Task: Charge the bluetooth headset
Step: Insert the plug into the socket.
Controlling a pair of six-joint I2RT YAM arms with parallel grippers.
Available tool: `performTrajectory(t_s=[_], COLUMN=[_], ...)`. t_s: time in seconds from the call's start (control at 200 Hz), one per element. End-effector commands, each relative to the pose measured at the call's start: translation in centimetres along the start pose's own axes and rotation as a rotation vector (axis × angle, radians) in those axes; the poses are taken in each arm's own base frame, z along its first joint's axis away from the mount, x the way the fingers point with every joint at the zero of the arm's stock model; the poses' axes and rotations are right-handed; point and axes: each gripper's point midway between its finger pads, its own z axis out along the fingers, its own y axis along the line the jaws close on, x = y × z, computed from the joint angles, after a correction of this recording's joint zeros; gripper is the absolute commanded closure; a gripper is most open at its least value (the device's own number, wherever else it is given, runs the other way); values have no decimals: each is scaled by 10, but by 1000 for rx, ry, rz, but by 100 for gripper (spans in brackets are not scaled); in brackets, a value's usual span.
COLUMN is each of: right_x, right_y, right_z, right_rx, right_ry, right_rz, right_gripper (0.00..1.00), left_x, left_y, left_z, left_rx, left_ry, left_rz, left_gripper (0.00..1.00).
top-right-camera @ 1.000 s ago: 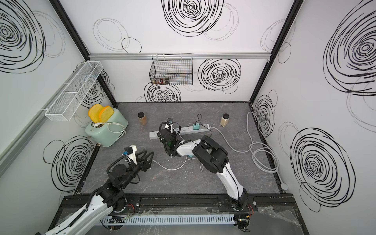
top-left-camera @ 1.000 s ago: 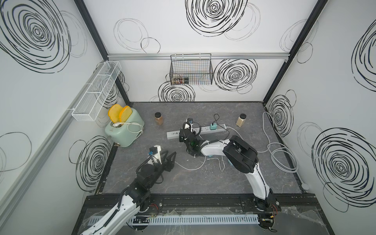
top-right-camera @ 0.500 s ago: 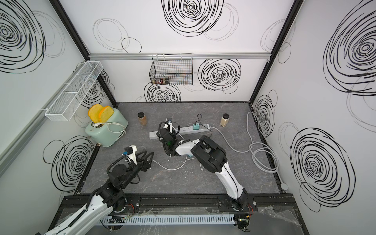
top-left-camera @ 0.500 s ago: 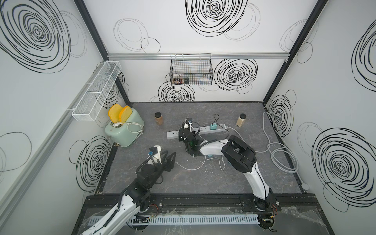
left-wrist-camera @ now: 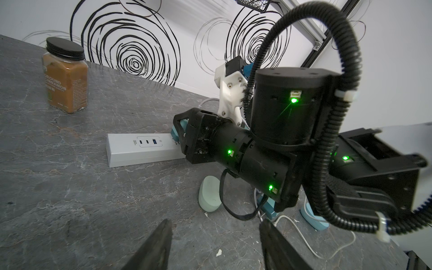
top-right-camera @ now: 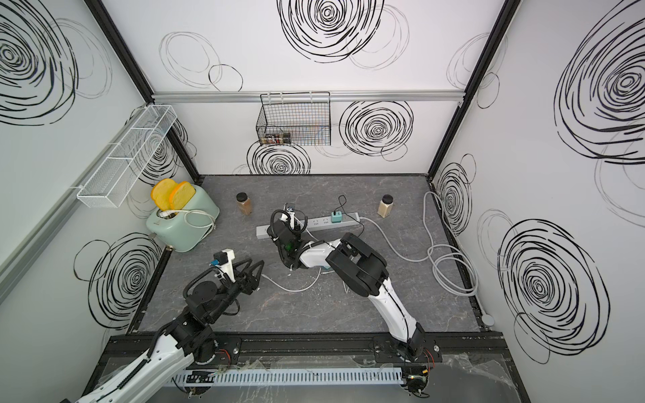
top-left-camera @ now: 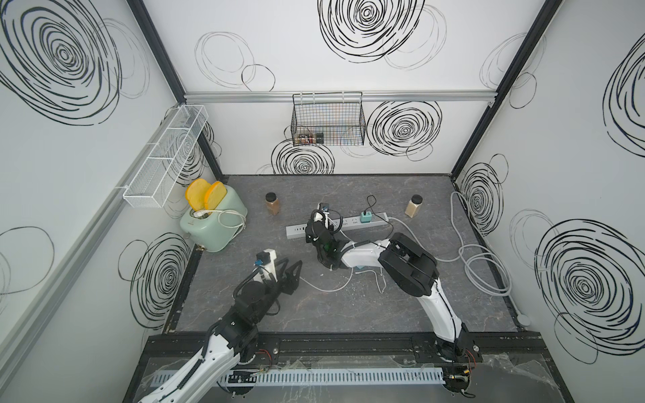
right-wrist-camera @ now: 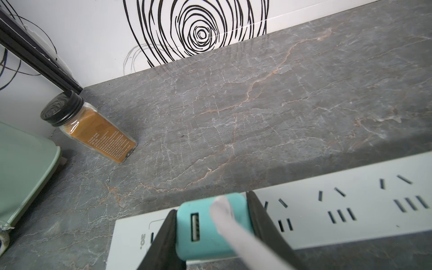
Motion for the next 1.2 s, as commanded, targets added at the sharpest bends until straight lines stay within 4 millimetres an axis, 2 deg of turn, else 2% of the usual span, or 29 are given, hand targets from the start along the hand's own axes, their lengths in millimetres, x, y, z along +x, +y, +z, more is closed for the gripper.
performTrajectory(t_s=[0.0,0.255,0.41,0.65,0.921,1.196], right_x=[155,167,169,179,169,199], right_y=[-14,-15,-13,-13,-19,-37], right_z=[-19,-24,-29,-29,-28,-35], right_rx=[-37,-39,-30,-50,-59,-10], right_ry=[408,429,425,469,494,552], right_rz=[-205,-298,-346,-328,-278,-270], right_gripper=[88,92,92,92,92,92], left_x=[-8,-9,-9,-9,-10,-11], left_y=[2,2,3,4,4,4], left_z=[-1,-1,-1,-3,-3,-4], left_rx=[-7,-6,-13,-15,-13,-16], left_ry=[-43,-47,-47,-52,-57,-62], left_rz=[-13,-14,-13,-15,-17,-17], left_gripper=[37,37,37,37,37,37])
